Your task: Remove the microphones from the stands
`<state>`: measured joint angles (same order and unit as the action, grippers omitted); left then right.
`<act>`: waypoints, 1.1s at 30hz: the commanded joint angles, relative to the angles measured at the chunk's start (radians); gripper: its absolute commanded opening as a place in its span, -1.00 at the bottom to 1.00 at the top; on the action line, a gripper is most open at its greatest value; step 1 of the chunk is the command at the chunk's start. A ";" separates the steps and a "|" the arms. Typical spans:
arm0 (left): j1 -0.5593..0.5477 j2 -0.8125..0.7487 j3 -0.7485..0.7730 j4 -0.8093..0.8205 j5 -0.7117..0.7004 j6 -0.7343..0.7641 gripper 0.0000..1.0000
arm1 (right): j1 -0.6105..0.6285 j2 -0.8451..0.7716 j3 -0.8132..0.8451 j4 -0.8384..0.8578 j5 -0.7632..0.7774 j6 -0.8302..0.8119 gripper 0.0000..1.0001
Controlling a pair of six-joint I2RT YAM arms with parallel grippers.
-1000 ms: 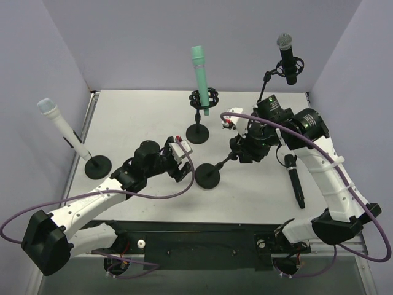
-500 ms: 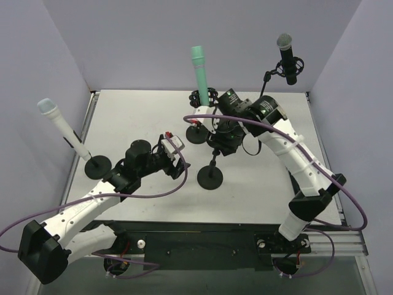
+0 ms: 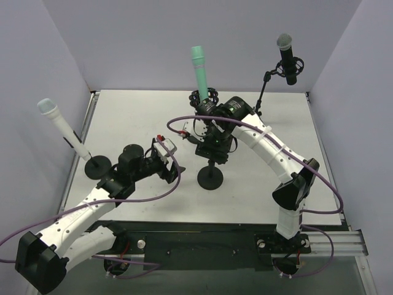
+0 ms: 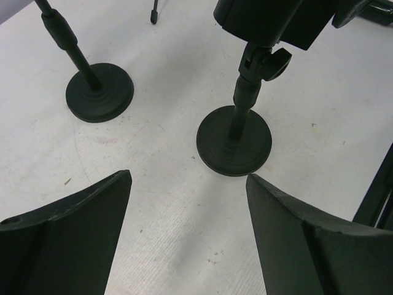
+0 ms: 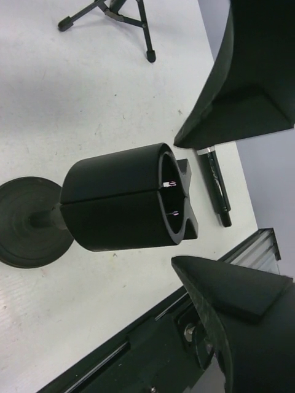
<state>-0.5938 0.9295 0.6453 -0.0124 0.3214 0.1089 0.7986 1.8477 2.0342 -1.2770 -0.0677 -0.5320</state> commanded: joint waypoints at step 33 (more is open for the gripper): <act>-0.103 0.485 0.528 -0.075 0.378 0.277 -0.05 | -0.344 -0.550 -0.223 -0.018 -0.172 0.145 0.74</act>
<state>-0.6971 1.4666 1.1568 -0.0998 0.7467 0.4511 0.4828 1.3136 1.8252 -1.3037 -0.2363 -0.4118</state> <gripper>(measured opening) 0.552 0.875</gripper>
